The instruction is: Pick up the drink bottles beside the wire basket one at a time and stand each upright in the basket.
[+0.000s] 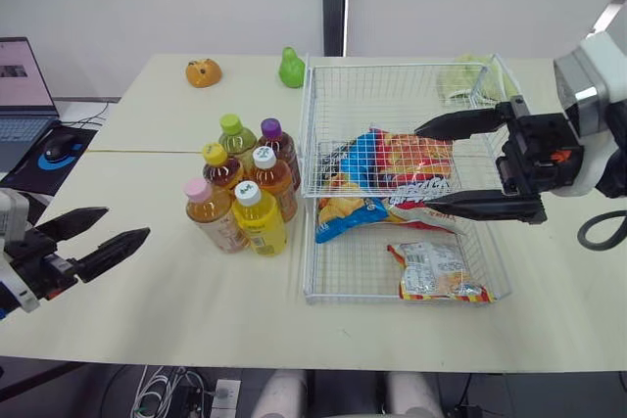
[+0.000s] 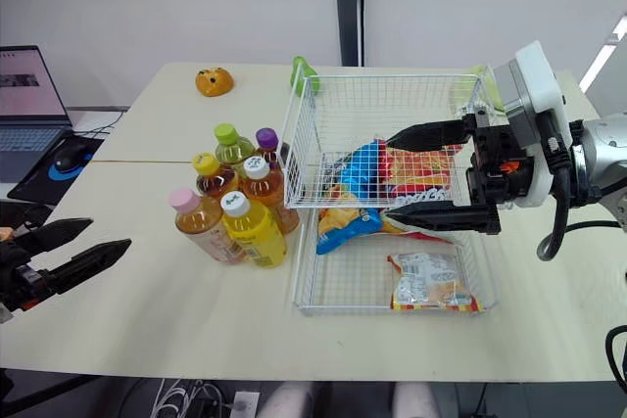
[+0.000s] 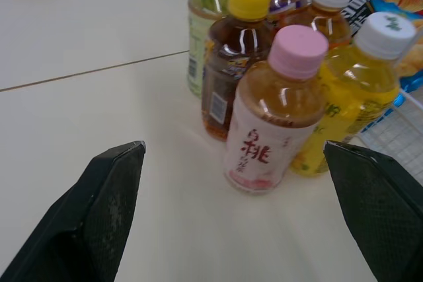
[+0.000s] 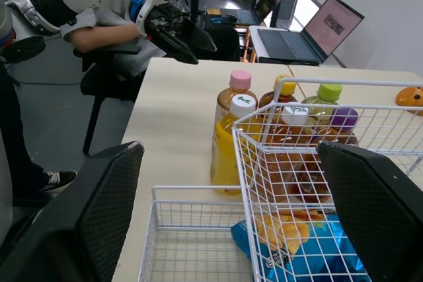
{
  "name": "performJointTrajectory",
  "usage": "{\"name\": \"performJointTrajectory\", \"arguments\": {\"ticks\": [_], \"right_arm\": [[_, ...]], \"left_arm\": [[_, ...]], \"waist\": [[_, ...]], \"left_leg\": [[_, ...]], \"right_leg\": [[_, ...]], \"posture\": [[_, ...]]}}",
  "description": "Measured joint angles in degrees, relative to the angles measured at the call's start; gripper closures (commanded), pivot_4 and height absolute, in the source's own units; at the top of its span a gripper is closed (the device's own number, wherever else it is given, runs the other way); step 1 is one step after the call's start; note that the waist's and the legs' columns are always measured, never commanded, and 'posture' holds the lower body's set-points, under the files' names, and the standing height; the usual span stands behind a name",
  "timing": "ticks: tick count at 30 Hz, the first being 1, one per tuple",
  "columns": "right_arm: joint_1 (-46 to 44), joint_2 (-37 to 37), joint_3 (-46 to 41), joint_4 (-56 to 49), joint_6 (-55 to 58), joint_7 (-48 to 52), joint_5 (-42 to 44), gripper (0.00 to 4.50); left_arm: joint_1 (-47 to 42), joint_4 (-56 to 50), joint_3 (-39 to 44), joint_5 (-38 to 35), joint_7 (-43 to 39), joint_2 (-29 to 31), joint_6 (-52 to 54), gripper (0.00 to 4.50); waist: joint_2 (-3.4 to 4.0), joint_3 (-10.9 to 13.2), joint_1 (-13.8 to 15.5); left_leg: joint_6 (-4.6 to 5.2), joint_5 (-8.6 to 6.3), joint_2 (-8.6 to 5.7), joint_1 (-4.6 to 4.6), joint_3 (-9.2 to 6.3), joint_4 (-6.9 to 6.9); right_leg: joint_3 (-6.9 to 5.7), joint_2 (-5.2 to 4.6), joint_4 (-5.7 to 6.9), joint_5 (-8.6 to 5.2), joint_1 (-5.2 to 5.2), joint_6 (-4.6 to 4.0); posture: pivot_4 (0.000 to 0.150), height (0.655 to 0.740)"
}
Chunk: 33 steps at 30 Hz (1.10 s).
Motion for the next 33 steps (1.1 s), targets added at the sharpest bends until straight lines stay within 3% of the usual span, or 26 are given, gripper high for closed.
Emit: {"name": "performJointTrajectory", "arguments": {"ticks": [5, 9, 16, 23, 33], "right_arm": [[1.35, 1.4, 0.66, -0.02, -0.29, 1.06, -1.51, 0.0], [1.37, 2.07, 0.61, -0.05, -0.31, 1.14, -2.16, 0.0], [1.33, 2.28, 0.57, 0.0, -0.3, 1.22, -2.34, 0.0], [0.97, 2.29, 0.57, 0.14, -0.17, 1.18, -2.81, 0.0], [0.49, 2.29, 0.56, 0.13, 0.55, 0.87, -2.68, 0.0]], "left_arm": [[-4.41, -6.88, -1.54, -3.9, 12.6, -5.23, 0.59, 0.03], [-6.64, -11.81, -7.54, -4.43, 23.12, -11.32, -0.47, 0.03], [-11.2, -13.58, -19.19, 3.41, 35.41, -15.34, -3.91, 0.03], [-13.04, -10.98, -26.53, 10.59, 37.55, -15.4, -6.73, 0.03], [-14.71, -8.8, -29.19, 10.86, 34.61, -15.79, -8.52, 0.03]], "waist": [[-0.03, -0.02, 0.45], [-0.05, -0.02, 0.63], [-0.07, -0.03, 1.39], [-0.07, -0.03, 1.35], [-0.08, -0.02, 1.36]], "left_leg": [[0.0, 0.0, -0.02, 0.01, 0.08, 0.05], [0.0, 0.0, -0.02, 0.01, 0.1, 0.06], [0.0, 0.0, -0.04, 0.0, 0.12, 0.11], [0.0, 0.0, -0.03, -0.01, 0.14, 0.1], [0.0, 0.0, -0.03, -0.01, 0.12, 0.1]], "right_leg": [[0.04, 0.06, 0.01, 0.01, 0.02, -0.01], [0.04, 0.09, 0.01, 0.02, 0.03, -0.01], [0.03, 0.26, 0.01, 0.05, 0.08, -0.02], [0.04, 0.29, 0.0, 0.06, 0.06, -0.02], [0.03, 0.29, -0.01, 0.06, 0.06, -0.01]], "posture": [[0.15, 0.74], [0.15, 0.74], [0.15, 0.74], [0.15, 0.74], [0.15, 0.74]]}}
